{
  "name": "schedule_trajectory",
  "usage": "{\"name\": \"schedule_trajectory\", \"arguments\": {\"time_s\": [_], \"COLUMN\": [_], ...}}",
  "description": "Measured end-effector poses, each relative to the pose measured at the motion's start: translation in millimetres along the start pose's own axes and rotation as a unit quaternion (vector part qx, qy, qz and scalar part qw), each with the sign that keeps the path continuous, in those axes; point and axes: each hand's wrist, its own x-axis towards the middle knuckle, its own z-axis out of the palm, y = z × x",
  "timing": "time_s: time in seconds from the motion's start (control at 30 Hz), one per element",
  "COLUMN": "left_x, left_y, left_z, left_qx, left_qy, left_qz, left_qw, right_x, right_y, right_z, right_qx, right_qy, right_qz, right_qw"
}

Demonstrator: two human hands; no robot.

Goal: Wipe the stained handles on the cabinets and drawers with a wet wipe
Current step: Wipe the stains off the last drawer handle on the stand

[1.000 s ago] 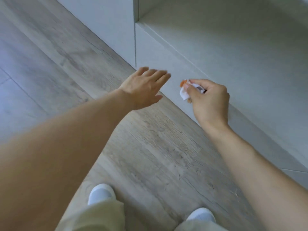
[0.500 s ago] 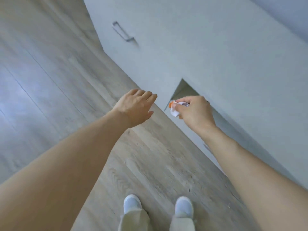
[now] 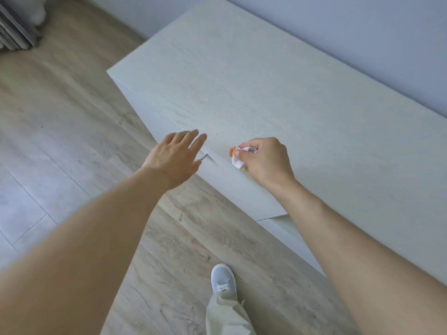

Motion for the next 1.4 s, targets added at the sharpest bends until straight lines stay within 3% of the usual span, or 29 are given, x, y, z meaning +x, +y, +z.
{"name": "schedule_trajectory", "arguments": {"time_s": [0.3,0.57,0.73,0.87,1.0,1.13,1.27,1.4], "left_x": [40,55,63,79,104,134,151,162], "left_y": [-89,-159,-157,-154,-146,-135,-119,-107], "left_z": [42,91,124,160,183,202,209,210], "left_qx": [-0.008,0.085,0.076,0.073,0.057,0.000,-0.053,-0.096], "left_qy": [-0.005,0.001,0.085,0.246,0.405,0.564,0.644,0.678], "left_qz": [0.063,0.208,0.209,0.202,0.195,0.198,0.163,0.141], "left_qw": [0.998,0.974,0.971,0.945,0.891,0.802,0.746,0.715], "right_x": [62,84,72,67,65,59,62,68], "right_y": [-38,-86,-77,-49,-18,23,63,93], "right_z": [73,144,173,191,205,220,232,247], "right_qx": [-0.014,0.013,0.041,0.069,0.027,-0.056,-0.104,-0.125], "right_qy": [0.006,0.156,0.234,0.301,0.430,0.552,0.623,0.650], "right_qz": [0.035,0.073,0.072,0.039,-0.064,-0.233,-0.317,-0.342], "right_qw": [0.999,0.985,0.969,0.950,0.900,0.799,0.708,0.667]}}
